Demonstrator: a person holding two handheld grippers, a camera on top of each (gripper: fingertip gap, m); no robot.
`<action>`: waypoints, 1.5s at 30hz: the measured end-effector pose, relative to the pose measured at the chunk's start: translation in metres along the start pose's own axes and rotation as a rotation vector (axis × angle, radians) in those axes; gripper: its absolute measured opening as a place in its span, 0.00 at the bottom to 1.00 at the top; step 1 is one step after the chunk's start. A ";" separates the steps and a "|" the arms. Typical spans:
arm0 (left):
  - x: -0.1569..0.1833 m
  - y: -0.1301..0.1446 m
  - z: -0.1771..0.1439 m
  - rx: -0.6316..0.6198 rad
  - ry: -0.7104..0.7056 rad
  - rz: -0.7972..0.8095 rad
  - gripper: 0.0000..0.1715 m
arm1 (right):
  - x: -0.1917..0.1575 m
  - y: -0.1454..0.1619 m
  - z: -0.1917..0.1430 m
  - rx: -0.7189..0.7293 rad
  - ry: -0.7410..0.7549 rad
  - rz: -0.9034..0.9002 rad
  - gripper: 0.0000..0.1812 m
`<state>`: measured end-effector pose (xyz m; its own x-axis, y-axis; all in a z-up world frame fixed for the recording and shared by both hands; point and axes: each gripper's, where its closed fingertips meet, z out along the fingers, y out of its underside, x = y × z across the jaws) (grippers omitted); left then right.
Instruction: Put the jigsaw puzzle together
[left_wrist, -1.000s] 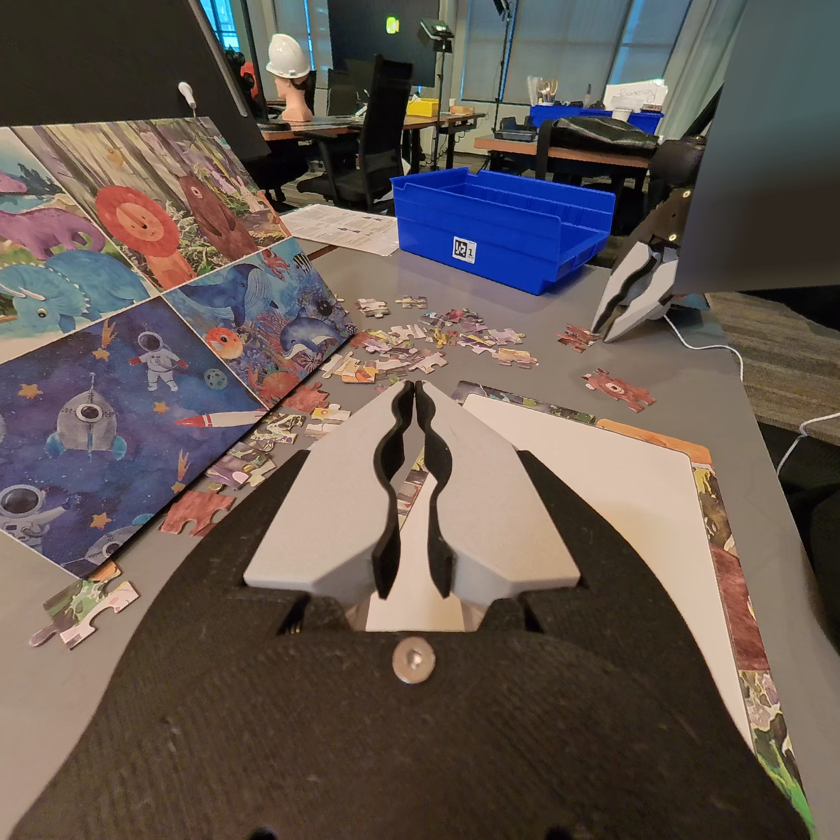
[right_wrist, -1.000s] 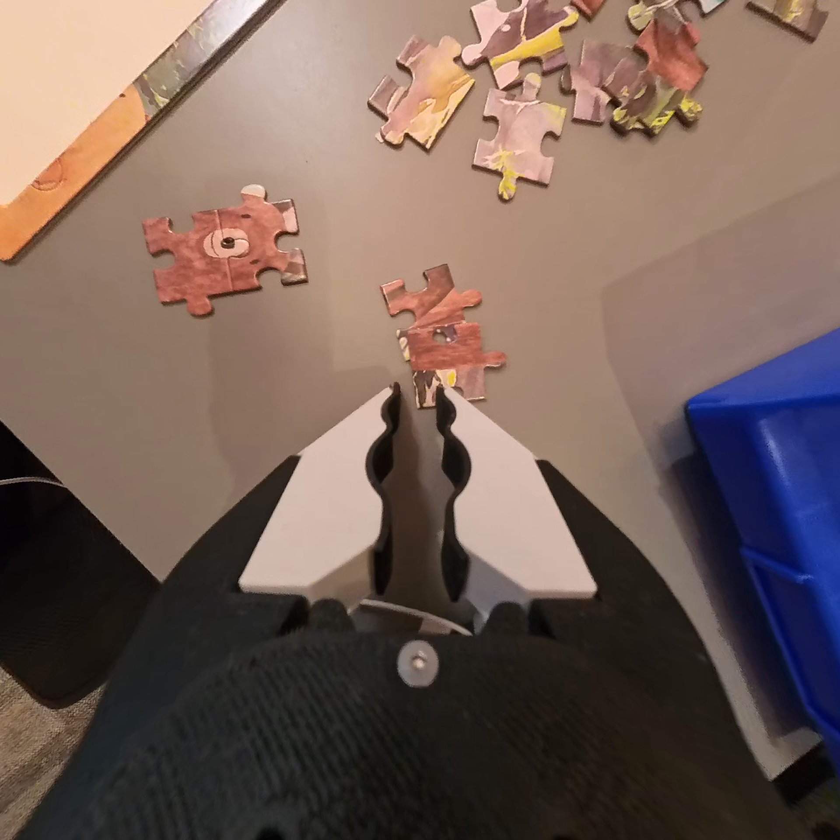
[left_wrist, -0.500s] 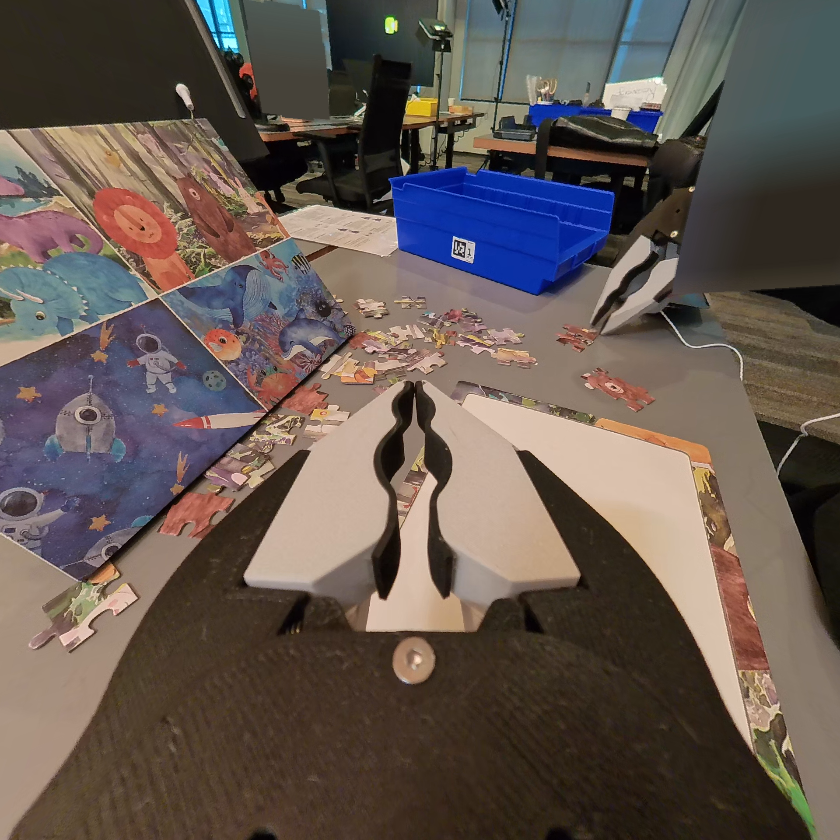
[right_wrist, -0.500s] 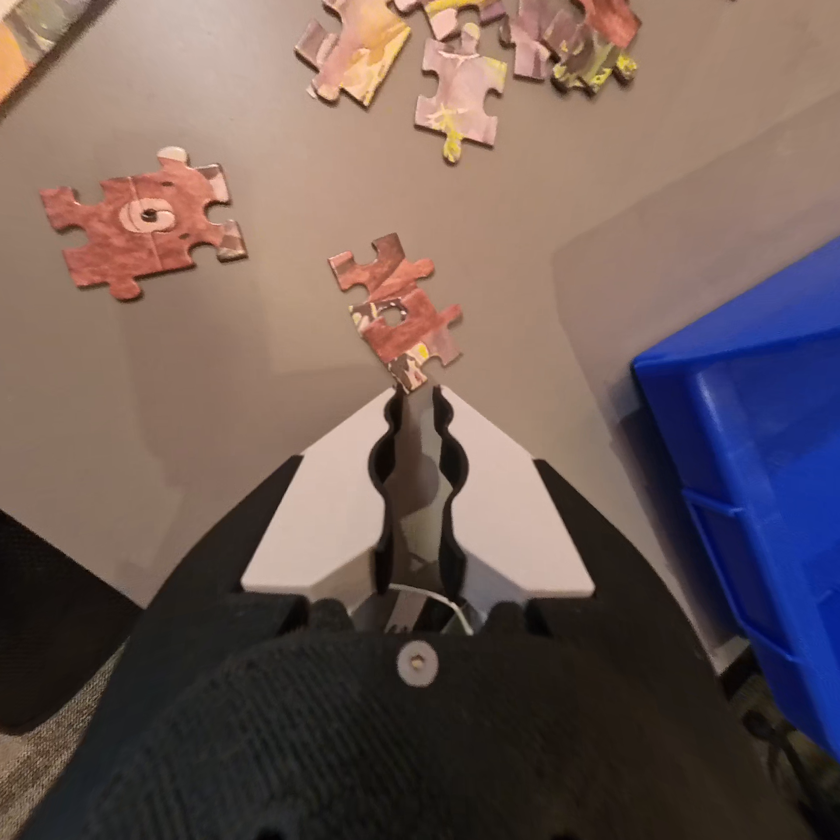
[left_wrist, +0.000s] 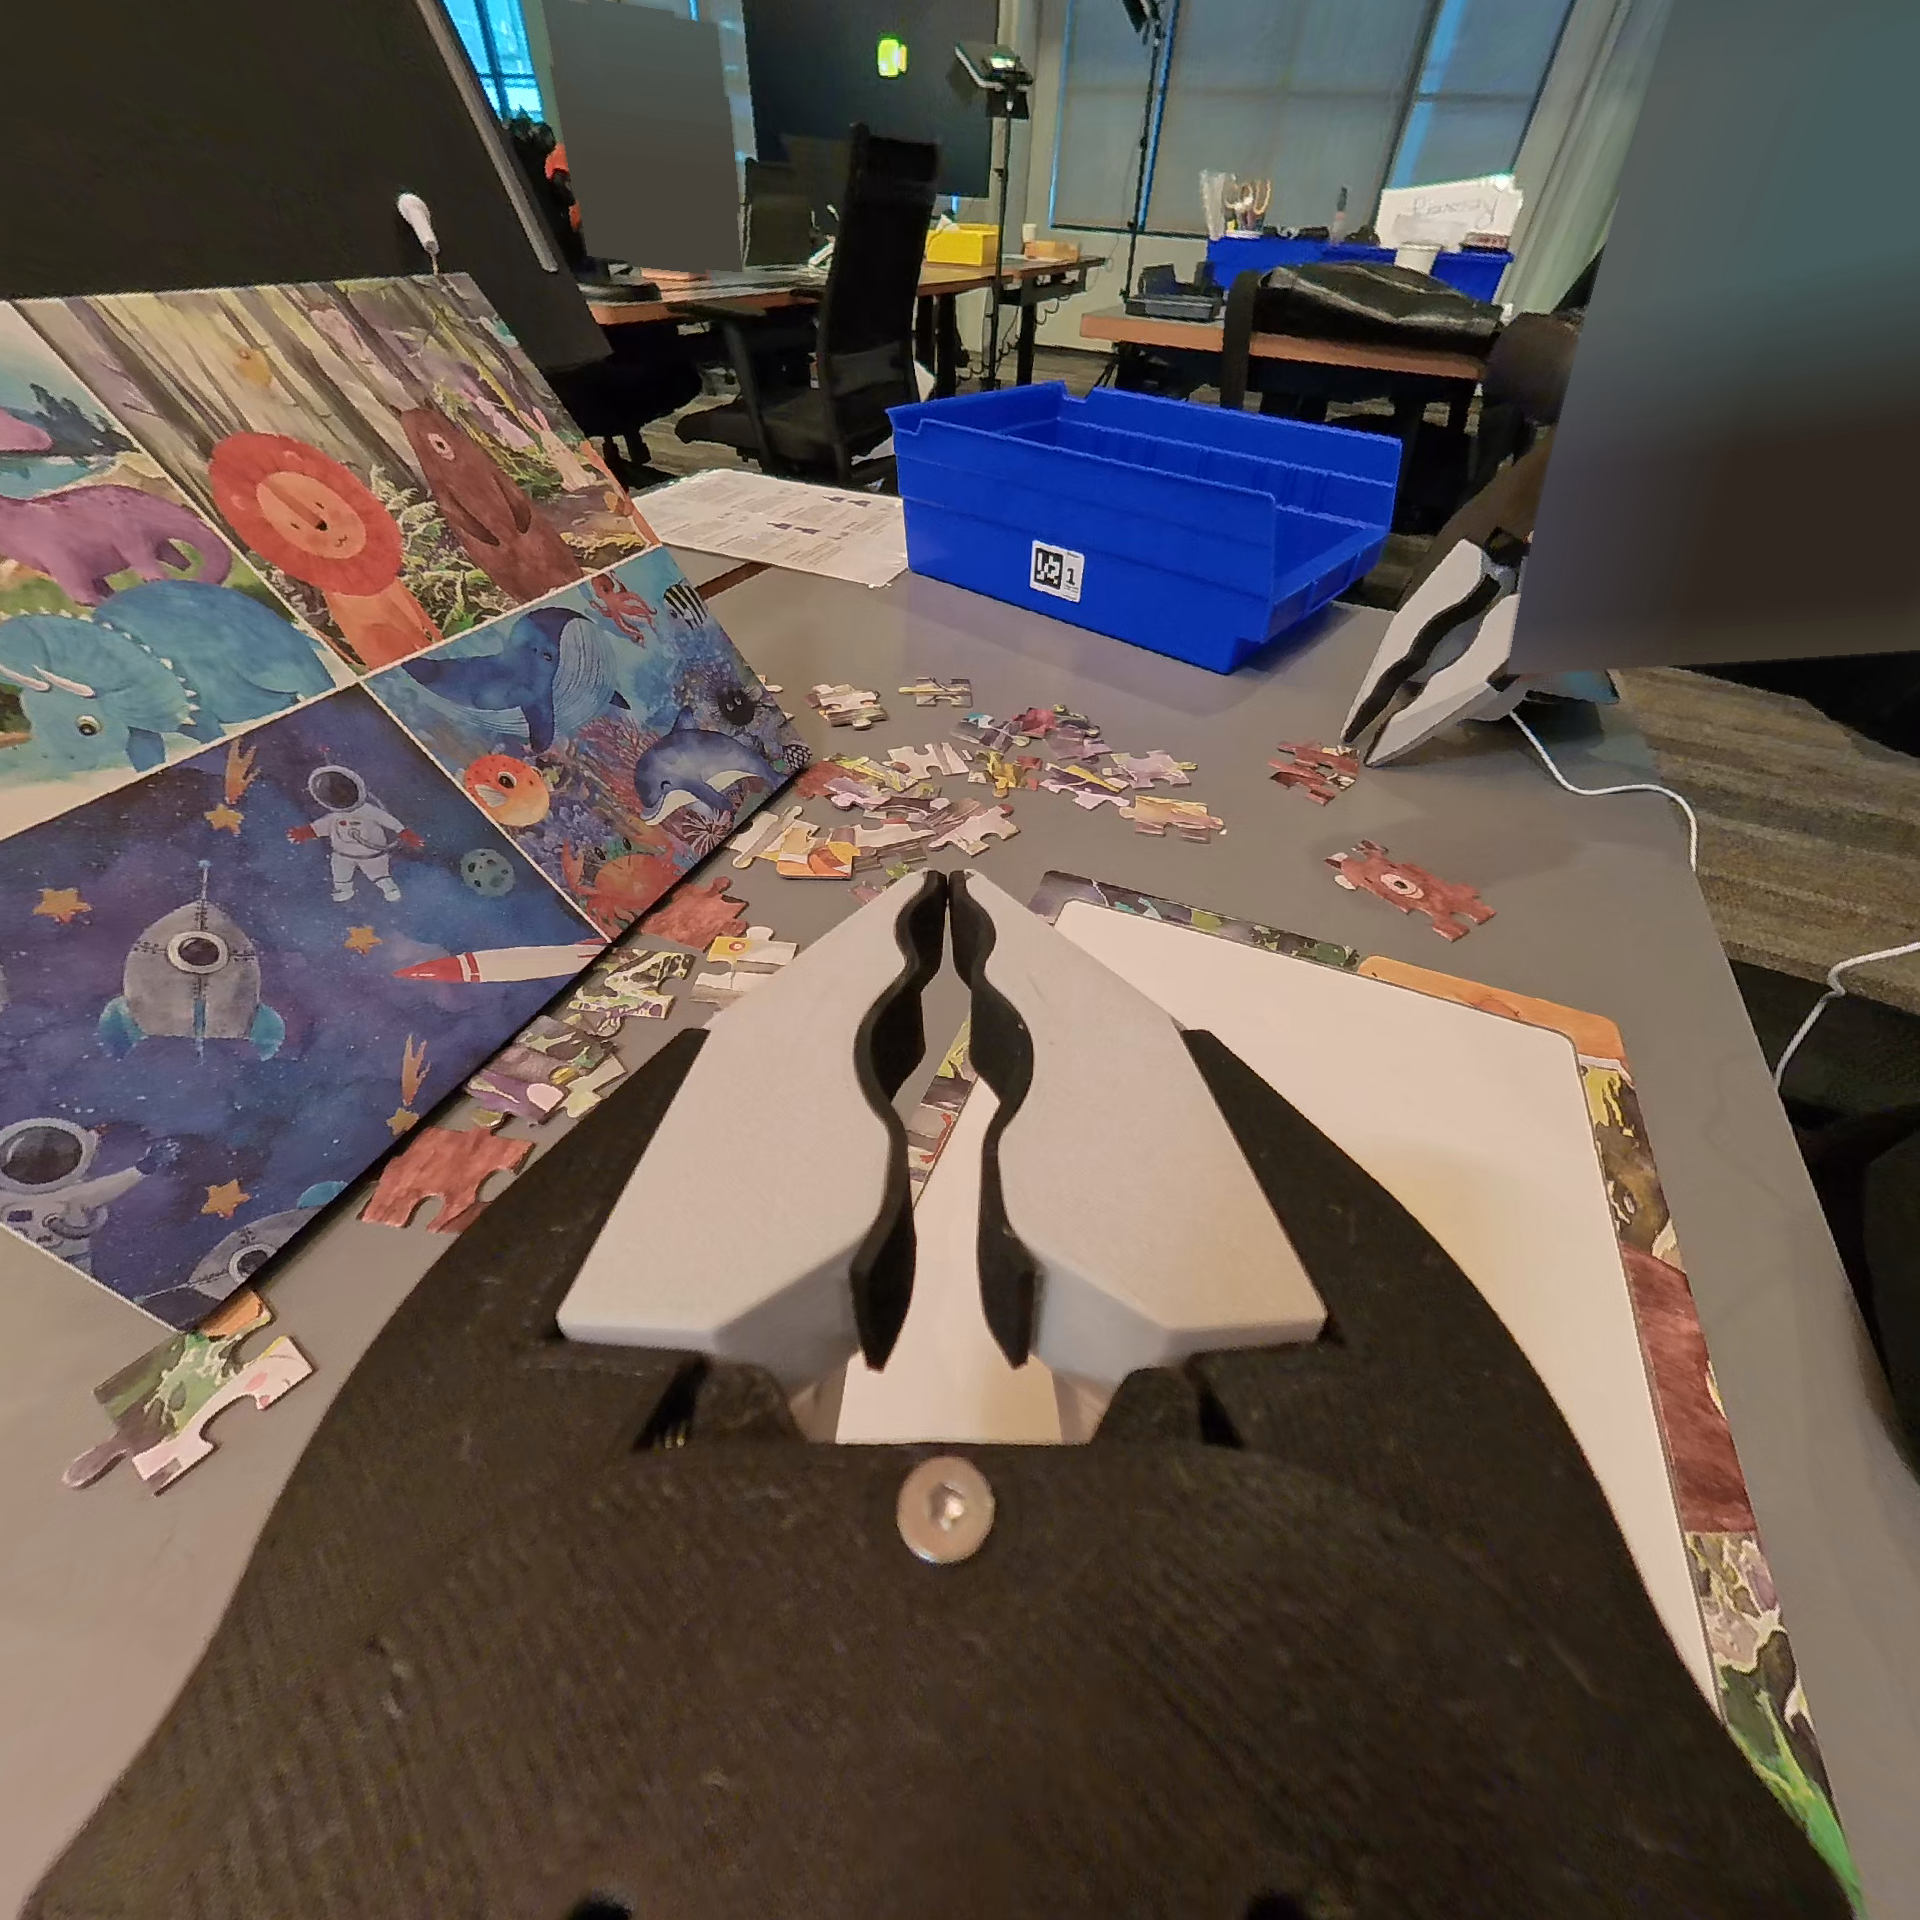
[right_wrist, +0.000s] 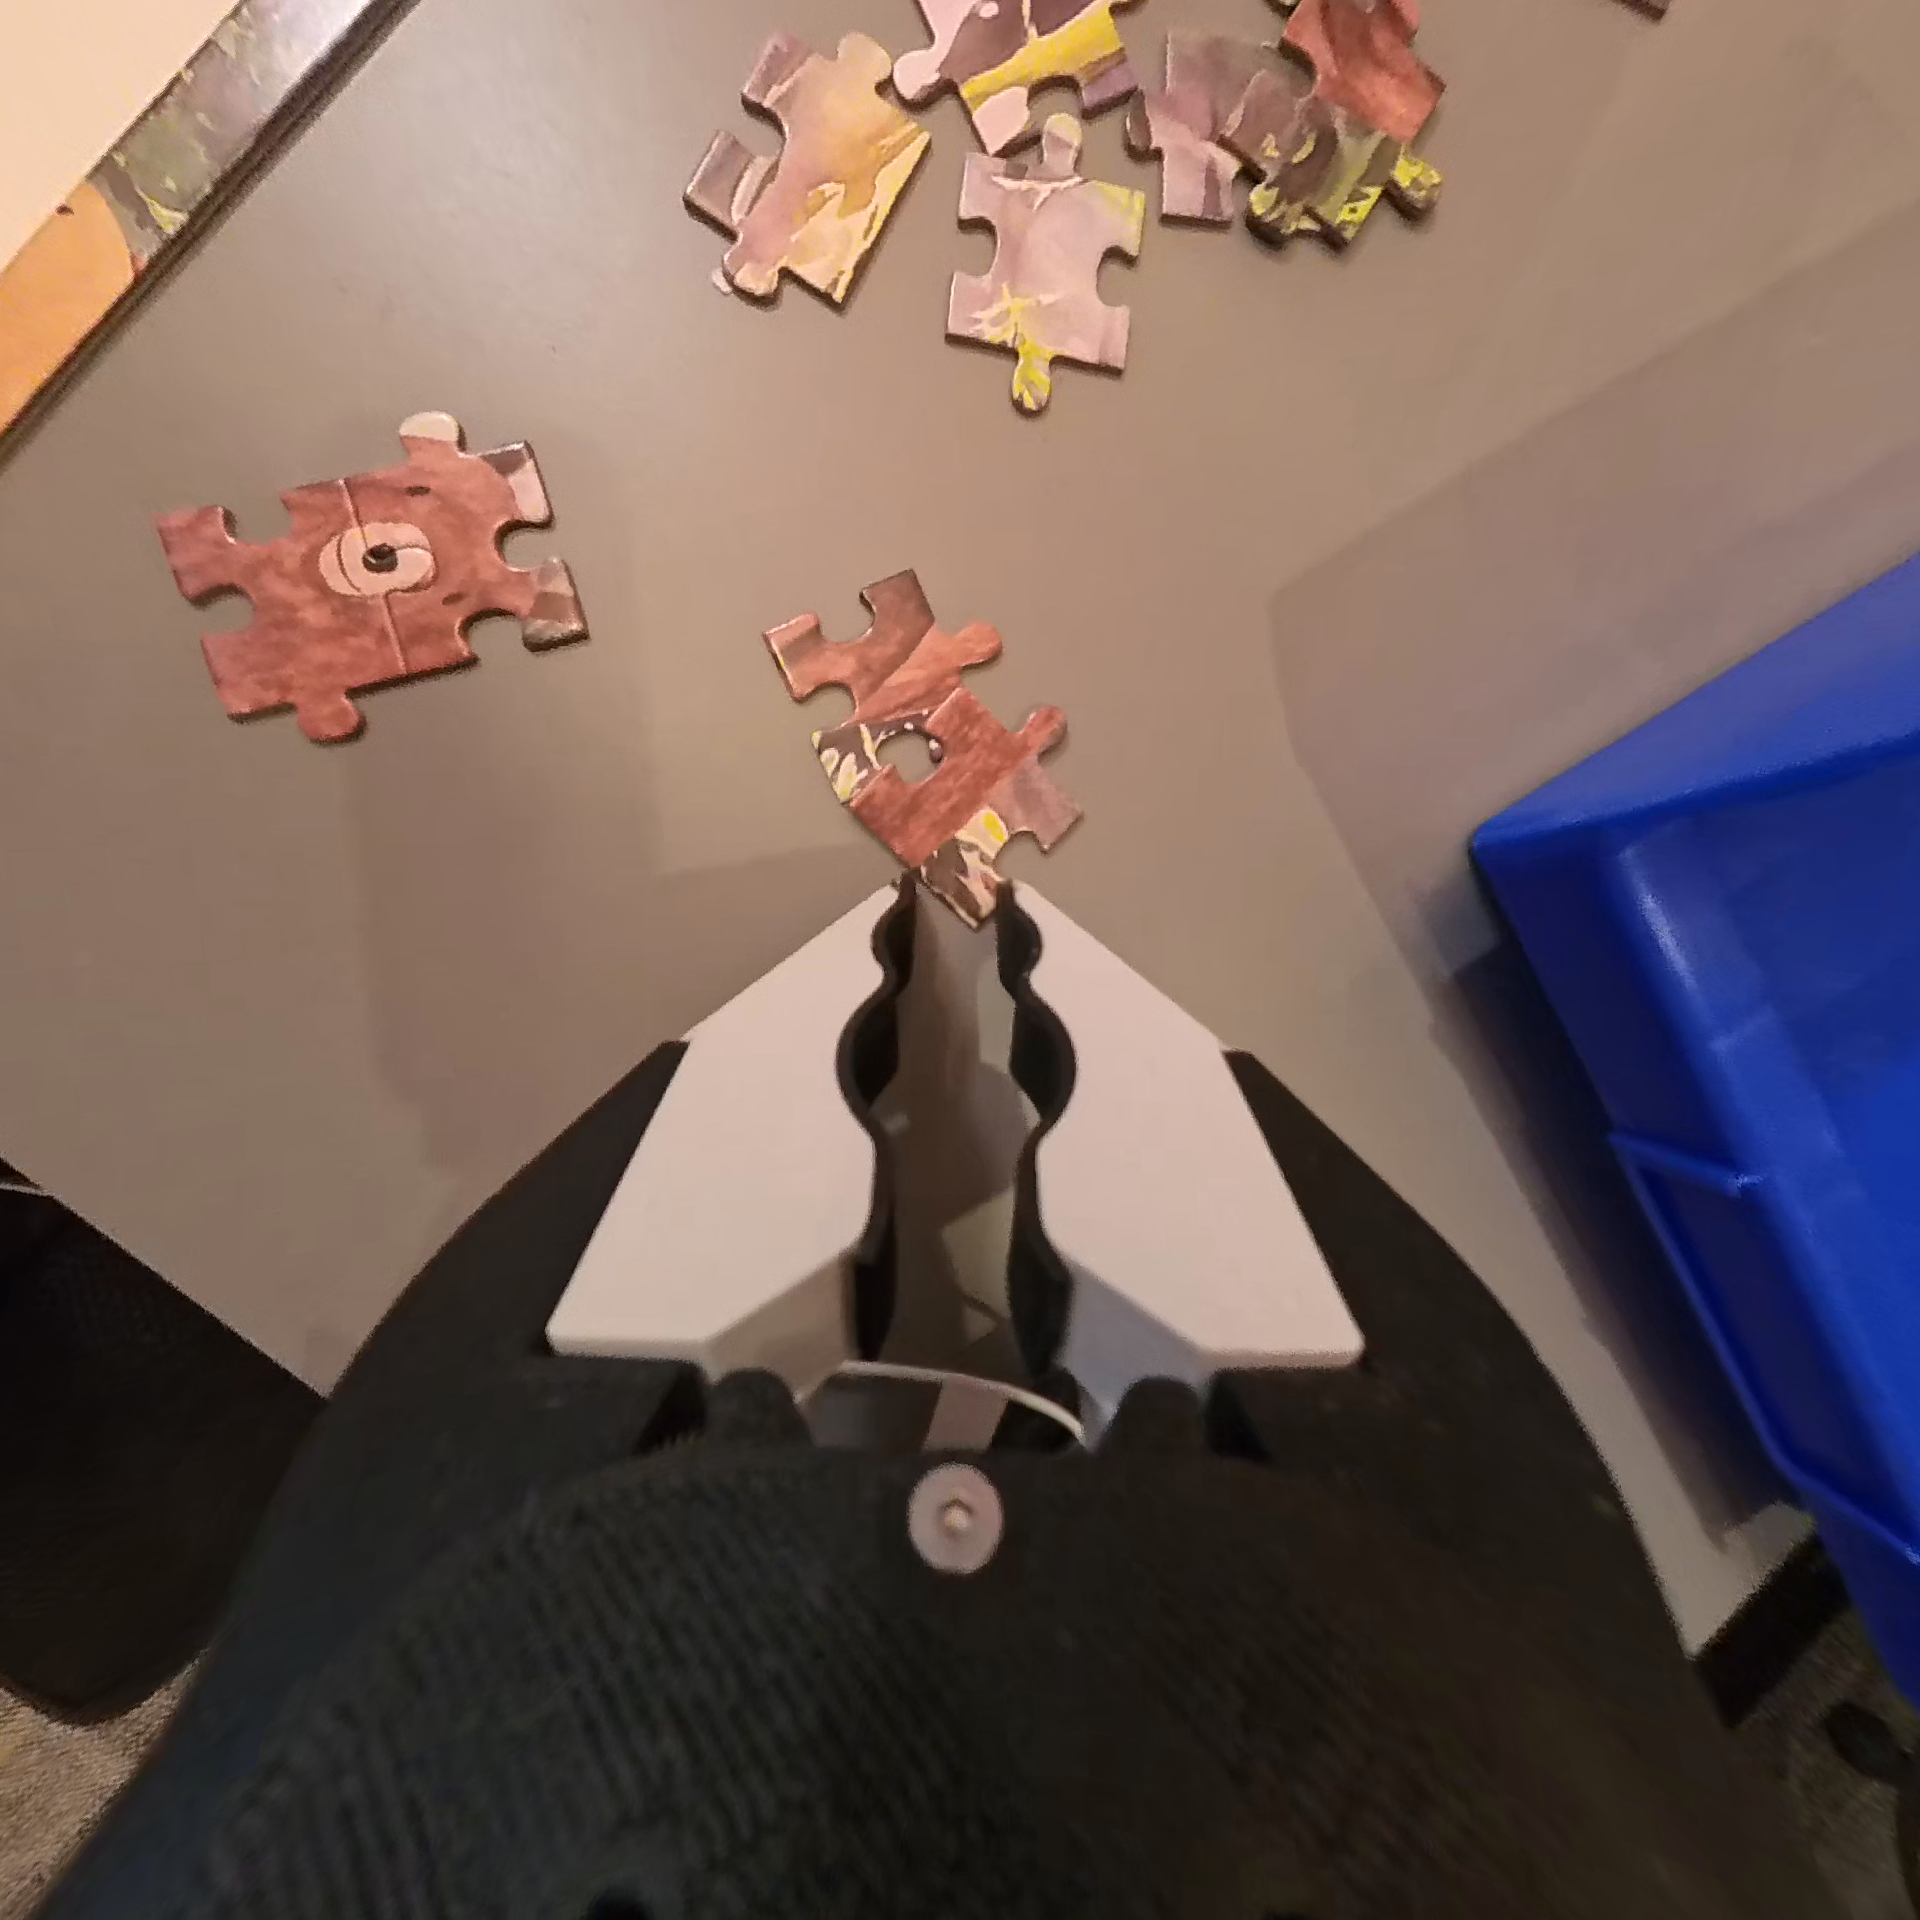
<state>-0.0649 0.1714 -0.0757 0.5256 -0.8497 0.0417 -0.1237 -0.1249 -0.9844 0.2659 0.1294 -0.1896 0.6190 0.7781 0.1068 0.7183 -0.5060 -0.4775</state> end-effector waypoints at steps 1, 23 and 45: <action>0.000 0.000 0.000 0.001 -0.001 0.000 0.00 | -0.001 -0.001 0.000 -0.001 -0.006 -0.001 0.07; 0.000 0.000 -0.001 0.001 -0.002 0.002 0.00 | -0.002 -0.013 0.005 0.034 0.000 0.100 0.19; 0.000 -0.001 -0.001 0.003 -0.002 0.004 0.00 | 0.004 -0.008 0.007 0.057 -0.020 0.167 0.11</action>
<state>-0.0654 0.1706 -0.0746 0.5266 -0.8493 0.0373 -0.1230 -0.1196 -0.9852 0.2600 0.1395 -0.1916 0.7213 0.6926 0.0053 0.5869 -0.6071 -0.5357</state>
